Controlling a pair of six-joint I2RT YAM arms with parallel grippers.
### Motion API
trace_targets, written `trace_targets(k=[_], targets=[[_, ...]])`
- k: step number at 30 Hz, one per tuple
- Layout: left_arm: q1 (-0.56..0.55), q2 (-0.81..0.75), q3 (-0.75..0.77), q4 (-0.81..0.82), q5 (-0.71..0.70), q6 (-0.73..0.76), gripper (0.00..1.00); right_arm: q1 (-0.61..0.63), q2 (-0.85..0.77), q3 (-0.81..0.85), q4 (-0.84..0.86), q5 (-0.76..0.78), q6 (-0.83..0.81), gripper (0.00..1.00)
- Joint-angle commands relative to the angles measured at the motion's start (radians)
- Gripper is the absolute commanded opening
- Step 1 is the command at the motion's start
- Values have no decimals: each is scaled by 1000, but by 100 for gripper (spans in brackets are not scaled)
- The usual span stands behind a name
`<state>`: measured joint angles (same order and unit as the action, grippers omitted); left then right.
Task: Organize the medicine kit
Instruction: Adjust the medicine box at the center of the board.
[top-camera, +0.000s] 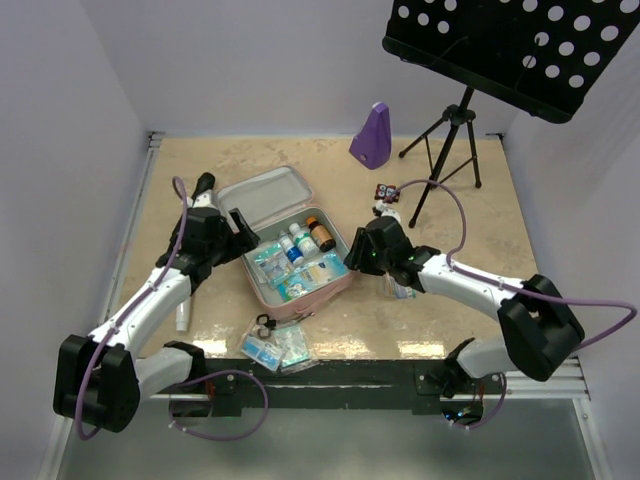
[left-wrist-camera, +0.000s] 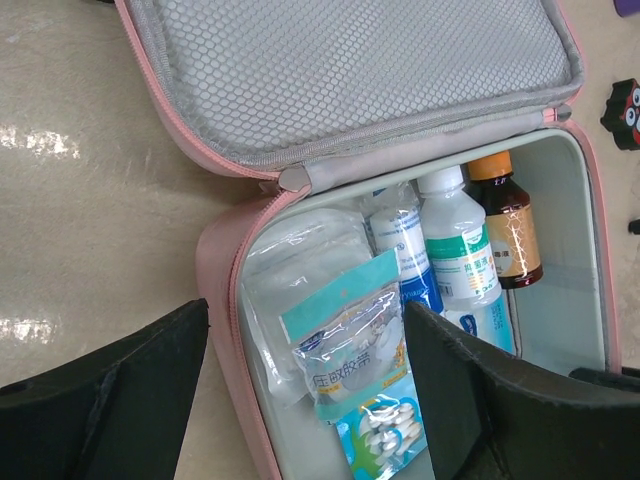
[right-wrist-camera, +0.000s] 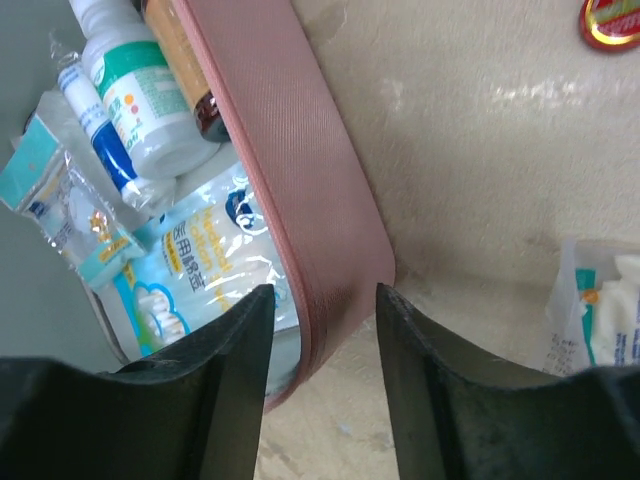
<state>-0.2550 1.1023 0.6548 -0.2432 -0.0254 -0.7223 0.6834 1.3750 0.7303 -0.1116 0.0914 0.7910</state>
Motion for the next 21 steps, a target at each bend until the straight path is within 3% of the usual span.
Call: trace_targets(k=[1,7,11,21], targets=[[8,14,5,58,21,-8,83,-39,41,98,24,48,-45,44],[8,25,5,70,55,-11,83,-107,133,202,23,57,-113,32],[8,37,8,74,61,-6,83,-146,217,274,23,56,-156,17],[7,71,23,82,84,7,82,-179,418,516,-37,154,-281,6]])
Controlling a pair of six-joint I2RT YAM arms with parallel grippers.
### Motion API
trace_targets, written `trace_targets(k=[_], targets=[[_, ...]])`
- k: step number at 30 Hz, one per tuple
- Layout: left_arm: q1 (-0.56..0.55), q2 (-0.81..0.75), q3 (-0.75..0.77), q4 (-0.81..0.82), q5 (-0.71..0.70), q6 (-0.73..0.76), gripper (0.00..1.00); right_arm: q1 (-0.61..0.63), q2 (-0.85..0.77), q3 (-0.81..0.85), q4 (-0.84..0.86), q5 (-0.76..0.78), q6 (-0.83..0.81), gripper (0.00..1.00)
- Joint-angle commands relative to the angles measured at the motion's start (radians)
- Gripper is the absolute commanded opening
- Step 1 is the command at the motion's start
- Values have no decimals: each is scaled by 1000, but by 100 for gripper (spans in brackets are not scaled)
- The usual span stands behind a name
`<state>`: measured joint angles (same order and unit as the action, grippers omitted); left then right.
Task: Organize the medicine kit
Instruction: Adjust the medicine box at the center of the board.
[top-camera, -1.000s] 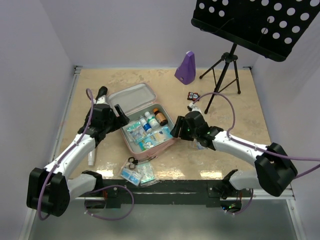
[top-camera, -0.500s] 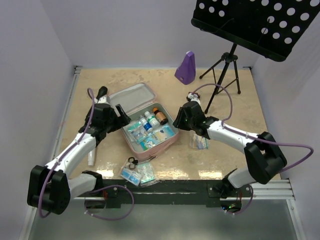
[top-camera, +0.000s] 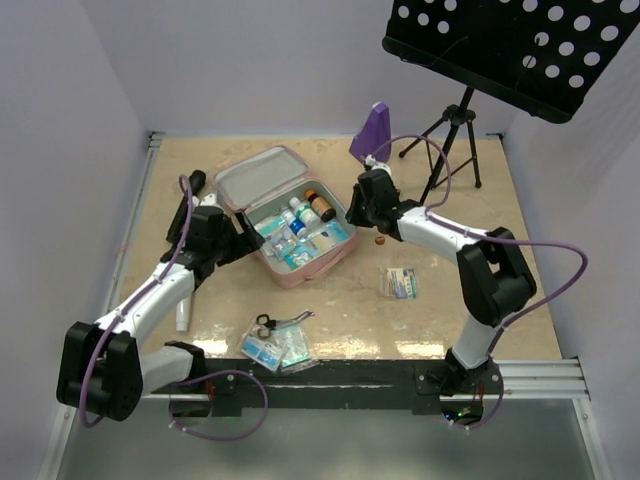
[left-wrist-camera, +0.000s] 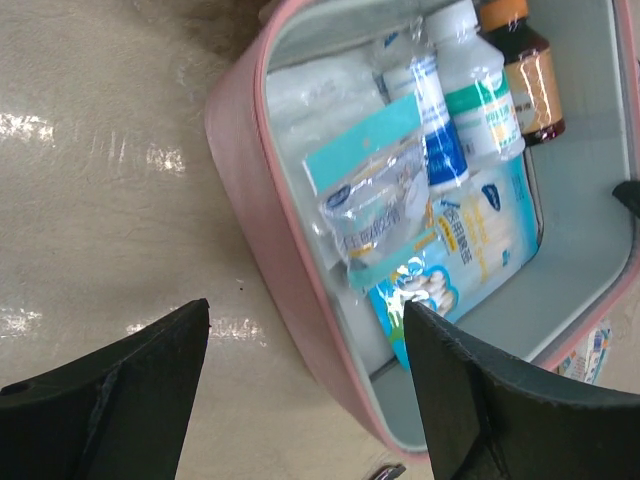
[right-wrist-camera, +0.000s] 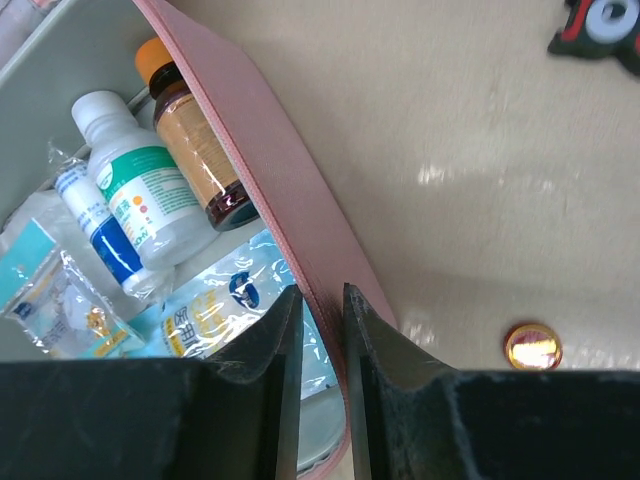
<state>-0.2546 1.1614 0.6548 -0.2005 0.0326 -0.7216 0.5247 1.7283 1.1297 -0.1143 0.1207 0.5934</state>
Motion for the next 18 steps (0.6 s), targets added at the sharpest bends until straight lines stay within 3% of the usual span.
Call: trace_targets(k=[1,5,14,16,18], targets=[[8,17,26,39,30,10,82,-20,86,148,-48,129,-113,3],[8,30,39,38,35,17,82,-20,128,202,-81,155,-188,0],[8,49,98,19,30,25,83,-20,40,124,-51,163,-262,0],[8,49,108,15,27,25,83,-20,19,110,-42,169,-257,11],[8,46,118,10,20,27,83,-20,-16,102,-39,172,-244,33]])
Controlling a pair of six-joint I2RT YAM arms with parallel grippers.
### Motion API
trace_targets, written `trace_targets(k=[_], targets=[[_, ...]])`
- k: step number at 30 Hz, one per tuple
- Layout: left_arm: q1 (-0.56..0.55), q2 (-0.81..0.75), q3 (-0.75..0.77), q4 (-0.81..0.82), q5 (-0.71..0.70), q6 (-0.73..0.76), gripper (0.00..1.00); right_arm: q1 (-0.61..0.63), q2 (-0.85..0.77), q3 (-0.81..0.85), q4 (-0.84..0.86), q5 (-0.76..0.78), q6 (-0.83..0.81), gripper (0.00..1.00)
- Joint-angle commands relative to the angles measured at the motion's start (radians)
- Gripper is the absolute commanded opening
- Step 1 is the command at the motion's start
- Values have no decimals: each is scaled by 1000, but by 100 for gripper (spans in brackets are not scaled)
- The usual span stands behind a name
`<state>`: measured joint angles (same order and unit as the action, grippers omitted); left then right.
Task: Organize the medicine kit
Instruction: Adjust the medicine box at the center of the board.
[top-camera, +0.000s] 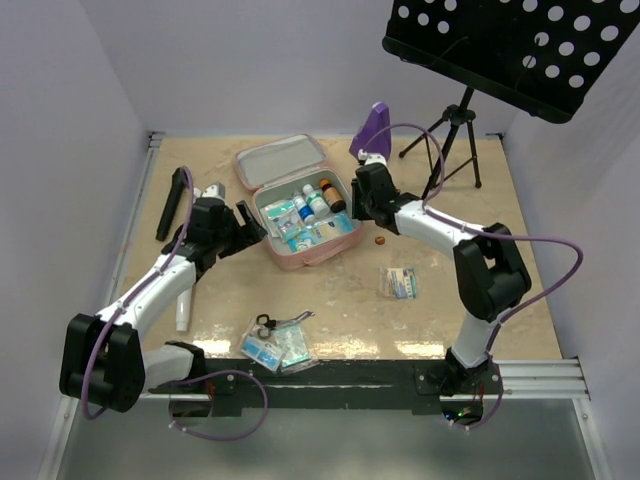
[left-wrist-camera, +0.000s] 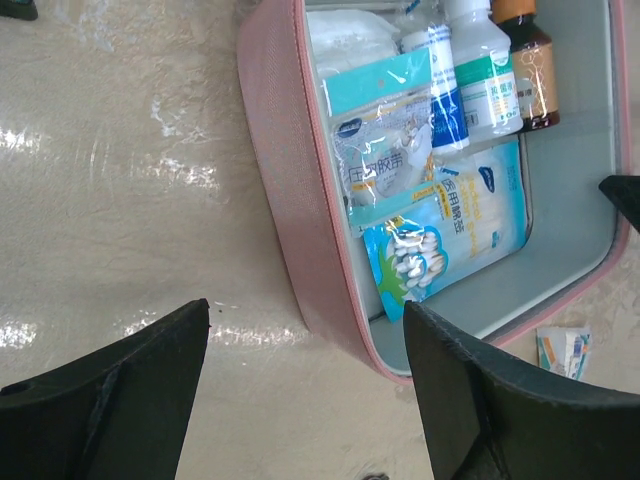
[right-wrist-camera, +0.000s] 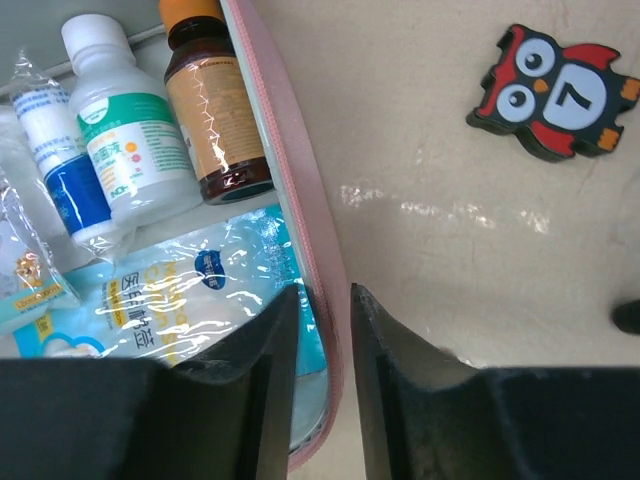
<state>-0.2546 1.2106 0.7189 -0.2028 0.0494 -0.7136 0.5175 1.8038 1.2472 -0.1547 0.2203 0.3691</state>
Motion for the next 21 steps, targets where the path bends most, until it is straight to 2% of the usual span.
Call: trace_targets(k=[1,3,6,10,15,21], targets=[[9,-5,60,8,-2,19,82,-11,-107,-14,1,64,-7,42],[9,-14,74,-4,-11,20,83,-10,-142,-6,-6,47,17,56],[9,-31,82,-10,-25,23,83,13,-184,11,-26,44,63,64],[11,-23,83,-4,-34,22,83,38,-195,11,-91,22,187,65],[11,0,94,9,-45,3,83,70,-280,-172,-16,-100,388,64],[11,-13,94,32,-43,-12,83,84,-362,-261,-6,-76,537,65]])
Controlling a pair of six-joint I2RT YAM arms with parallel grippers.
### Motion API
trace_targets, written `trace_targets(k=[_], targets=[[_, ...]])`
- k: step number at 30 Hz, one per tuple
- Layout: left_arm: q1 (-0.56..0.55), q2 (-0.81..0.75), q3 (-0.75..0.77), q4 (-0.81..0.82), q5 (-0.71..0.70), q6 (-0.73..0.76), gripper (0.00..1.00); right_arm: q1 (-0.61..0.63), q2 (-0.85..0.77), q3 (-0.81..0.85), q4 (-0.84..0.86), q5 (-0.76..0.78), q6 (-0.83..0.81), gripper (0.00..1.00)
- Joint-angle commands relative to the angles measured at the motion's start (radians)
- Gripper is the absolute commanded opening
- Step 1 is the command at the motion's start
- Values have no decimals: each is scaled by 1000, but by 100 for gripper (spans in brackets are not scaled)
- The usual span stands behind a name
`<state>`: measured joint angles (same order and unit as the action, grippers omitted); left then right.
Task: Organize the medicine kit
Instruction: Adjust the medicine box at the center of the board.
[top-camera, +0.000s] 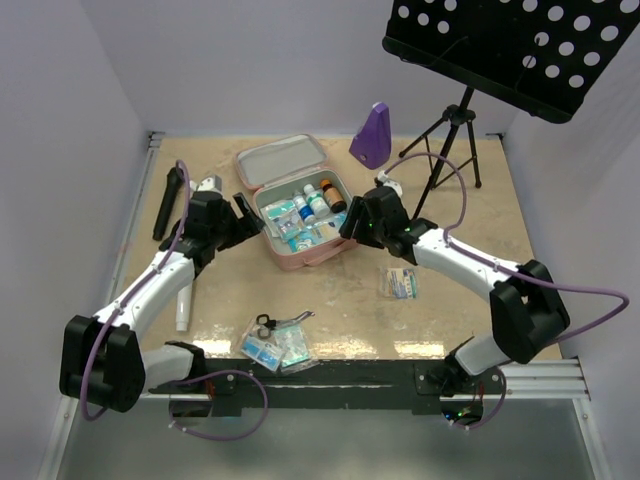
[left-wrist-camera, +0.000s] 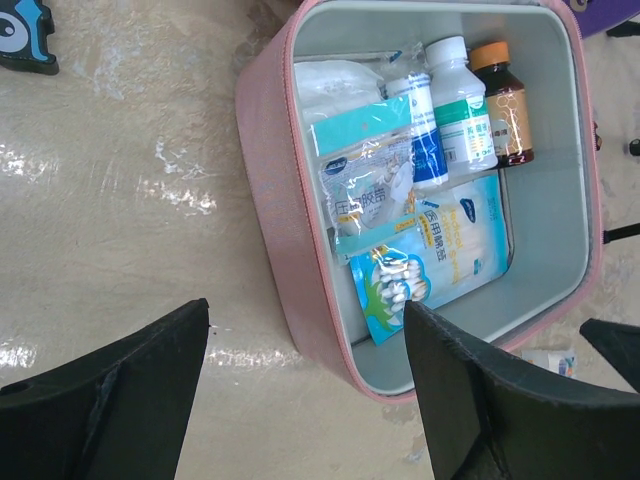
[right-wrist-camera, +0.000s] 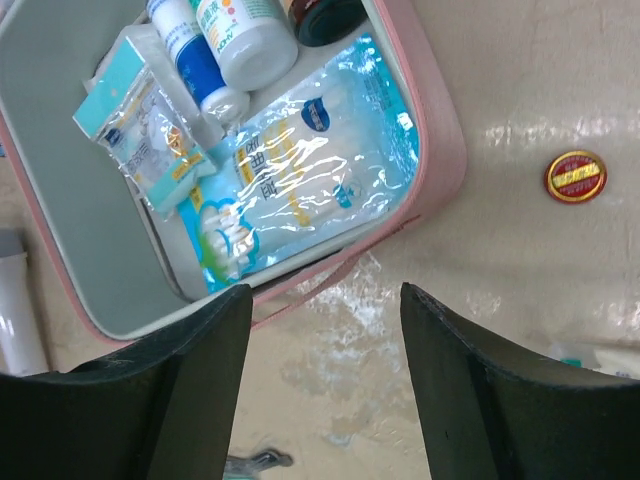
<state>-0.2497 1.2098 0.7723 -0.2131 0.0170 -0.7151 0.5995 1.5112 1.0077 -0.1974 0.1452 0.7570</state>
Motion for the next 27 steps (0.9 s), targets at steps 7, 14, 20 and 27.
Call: trace_targets(k=[7,14,20,27], targets=[[6,-47,-2,64,-2,-29,83,2,-28,-35,79,-47,254,68],[6,-70,-25,61,-3,-26,83,3,82,-9,99,-101,295,67],[7,-62,-39,75,14,-26,83,3,148,37,69,-70,254,65],[6,-62,-41,75,20,-24,83,3,188,88,12,-50,124,47]])
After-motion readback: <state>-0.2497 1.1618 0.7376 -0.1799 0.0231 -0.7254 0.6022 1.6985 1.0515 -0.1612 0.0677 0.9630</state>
